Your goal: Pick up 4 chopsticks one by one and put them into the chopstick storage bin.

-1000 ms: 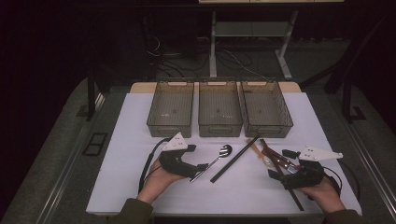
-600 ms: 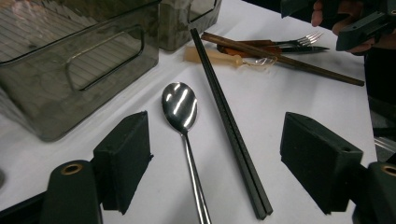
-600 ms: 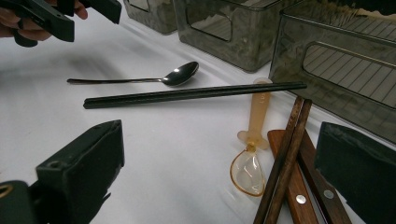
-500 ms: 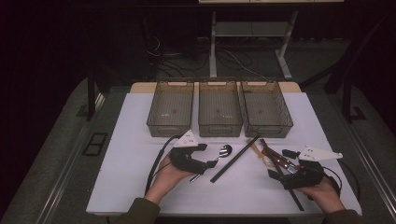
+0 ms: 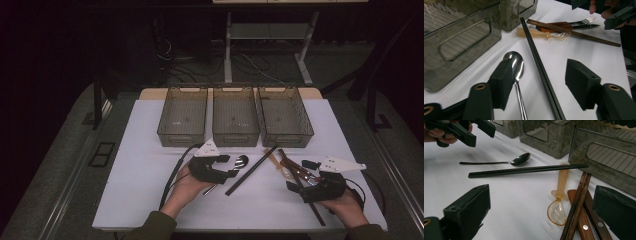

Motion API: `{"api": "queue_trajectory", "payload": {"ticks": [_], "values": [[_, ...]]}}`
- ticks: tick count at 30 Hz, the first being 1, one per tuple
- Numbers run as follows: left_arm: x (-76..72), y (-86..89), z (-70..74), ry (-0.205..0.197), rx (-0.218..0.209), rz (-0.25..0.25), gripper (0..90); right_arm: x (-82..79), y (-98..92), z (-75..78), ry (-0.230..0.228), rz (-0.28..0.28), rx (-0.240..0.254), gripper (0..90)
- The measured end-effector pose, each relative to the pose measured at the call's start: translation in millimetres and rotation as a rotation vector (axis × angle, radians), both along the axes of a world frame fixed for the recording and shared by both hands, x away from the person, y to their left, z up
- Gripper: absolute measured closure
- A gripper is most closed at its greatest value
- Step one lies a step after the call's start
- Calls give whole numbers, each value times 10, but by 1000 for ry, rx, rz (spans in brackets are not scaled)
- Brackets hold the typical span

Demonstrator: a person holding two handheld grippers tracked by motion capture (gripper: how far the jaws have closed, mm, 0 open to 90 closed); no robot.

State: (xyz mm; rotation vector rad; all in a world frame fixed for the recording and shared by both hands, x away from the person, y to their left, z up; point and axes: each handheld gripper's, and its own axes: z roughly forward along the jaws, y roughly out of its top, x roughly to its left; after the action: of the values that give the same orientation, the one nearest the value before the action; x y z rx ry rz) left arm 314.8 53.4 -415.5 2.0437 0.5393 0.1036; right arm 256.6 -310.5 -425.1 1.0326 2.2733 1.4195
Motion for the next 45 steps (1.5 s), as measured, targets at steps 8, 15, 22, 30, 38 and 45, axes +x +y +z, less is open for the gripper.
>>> {"api": "queue_trajectory", "payload": {"ticks": [8,15,22,30,38,45], "values": [[33,-143,-58,12,1,-8,511,3,-6,1,-2,-2,1,20],[6,-224,-129,21,48,-1,617,6,5,-1,-1,3,3,20],[-4,-245,-175,39,101,-1,705,4,3,2,-5,4,3,21],[-21,-291,-224,55,133,-14,757,9,3,0,-4,2,1,21],[-27,-323,-266,69,153,-32,776,10,8,-3,-1,0,-2,21],[-40,-358,-296,69,168,-33,787,11,9,-5,-2,2,-6,21]]}}
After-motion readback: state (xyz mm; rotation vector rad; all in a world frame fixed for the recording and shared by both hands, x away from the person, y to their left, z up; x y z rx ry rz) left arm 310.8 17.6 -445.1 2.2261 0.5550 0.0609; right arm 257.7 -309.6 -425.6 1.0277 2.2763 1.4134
